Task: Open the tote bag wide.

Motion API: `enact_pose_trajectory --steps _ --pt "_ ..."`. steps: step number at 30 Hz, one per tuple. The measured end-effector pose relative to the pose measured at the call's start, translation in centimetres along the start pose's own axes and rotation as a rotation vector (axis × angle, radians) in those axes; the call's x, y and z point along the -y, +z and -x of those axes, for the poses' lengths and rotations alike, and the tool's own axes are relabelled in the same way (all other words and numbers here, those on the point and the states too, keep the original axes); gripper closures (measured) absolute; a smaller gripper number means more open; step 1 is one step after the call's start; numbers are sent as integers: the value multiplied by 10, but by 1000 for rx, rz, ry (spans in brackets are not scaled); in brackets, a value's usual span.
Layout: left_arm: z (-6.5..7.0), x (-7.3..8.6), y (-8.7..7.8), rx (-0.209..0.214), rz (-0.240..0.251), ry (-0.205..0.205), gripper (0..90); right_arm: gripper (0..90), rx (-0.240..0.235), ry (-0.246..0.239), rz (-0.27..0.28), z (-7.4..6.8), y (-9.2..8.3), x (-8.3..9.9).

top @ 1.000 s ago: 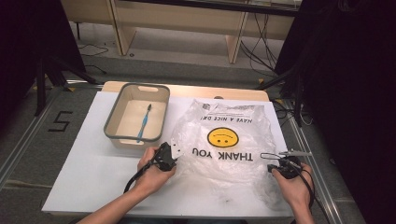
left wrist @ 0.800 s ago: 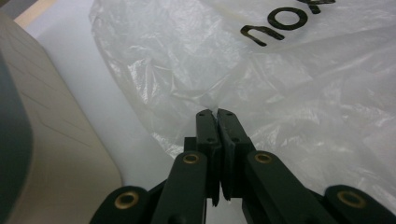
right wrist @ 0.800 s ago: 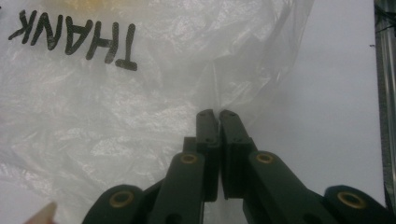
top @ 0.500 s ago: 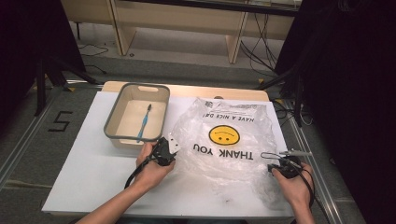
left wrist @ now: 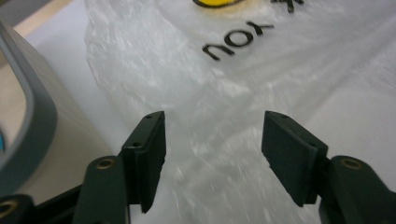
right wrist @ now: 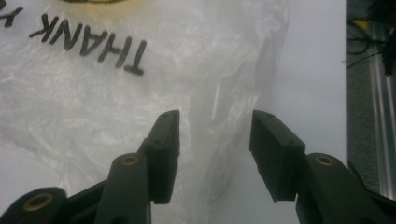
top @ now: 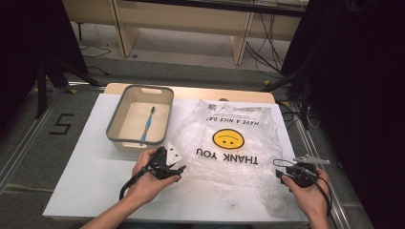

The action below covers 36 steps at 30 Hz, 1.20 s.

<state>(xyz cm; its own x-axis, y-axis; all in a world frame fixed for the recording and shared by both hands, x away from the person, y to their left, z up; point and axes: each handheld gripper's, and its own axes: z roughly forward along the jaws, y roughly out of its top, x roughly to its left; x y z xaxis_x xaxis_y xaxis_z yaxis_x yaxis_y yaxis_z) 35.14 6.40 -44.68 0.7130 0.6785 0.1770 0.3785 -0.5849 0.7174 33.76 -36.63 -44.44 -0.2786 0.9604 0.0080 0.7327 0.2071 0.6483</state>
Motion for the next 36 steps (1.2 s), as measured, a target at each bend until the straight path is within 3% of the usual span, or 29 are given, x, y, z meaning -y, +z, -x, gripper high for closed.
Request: enact_pose_trajectory --steps 5,8,11,12,16,17,18,20,23,24,27,28,31,32,36 --pt "5 15 -5 46 -63 -18 345 497 -20 12 -53 1 7 7" --pt "8 27 -1 45 -150 -2 360 499 -23 5 -75 0 10 7" --pt "6 31 3 52 -187 -1 455 547 -25 4 -94 -2 13 7" --pt "4 32 6 57 -199 -14 516 622 -35 -2 -110 -3 15 8" --pt "-1 28 12 65 -203 -41 740 801 -41 -18 -141 -3 15 7" --pt "-1 28 12 65 -203 -41 789 801 -41 -18 -141 -3 15 7" --pt "-3 25 16 41 -204 -28 840 878 -55 -12 -149 -4 13 6" --pt "-5 21 20 18 -197 -18 885 895 -62 -8 -160 -5 10 7" --pt "-7 18 24 0 -182 -12 892 896 -62 -13 -159 -7 7 8" --pt "-10 15 27 -29 -159 -8 892 895 -63 -16 -161 -8 6 8" --pt "-14 12 29 -54 -142 -8 892 893 -64 -24 -154 -10 4 9" --pt "-16 10 31 -82 -124 -2 892 891 -70 -30 -159 -13 2 9" --pt "-19 8 33 -102 -111 6 892 888 -76 -34 -162 -15 1 10" --pt "-21 7 36 -125 -92 2 892 882 -89 -41 -175 -19 0 11" --pt "-24 5 40 -151 -80 0 890 864 -121 -52 -193 -26 -2 13"
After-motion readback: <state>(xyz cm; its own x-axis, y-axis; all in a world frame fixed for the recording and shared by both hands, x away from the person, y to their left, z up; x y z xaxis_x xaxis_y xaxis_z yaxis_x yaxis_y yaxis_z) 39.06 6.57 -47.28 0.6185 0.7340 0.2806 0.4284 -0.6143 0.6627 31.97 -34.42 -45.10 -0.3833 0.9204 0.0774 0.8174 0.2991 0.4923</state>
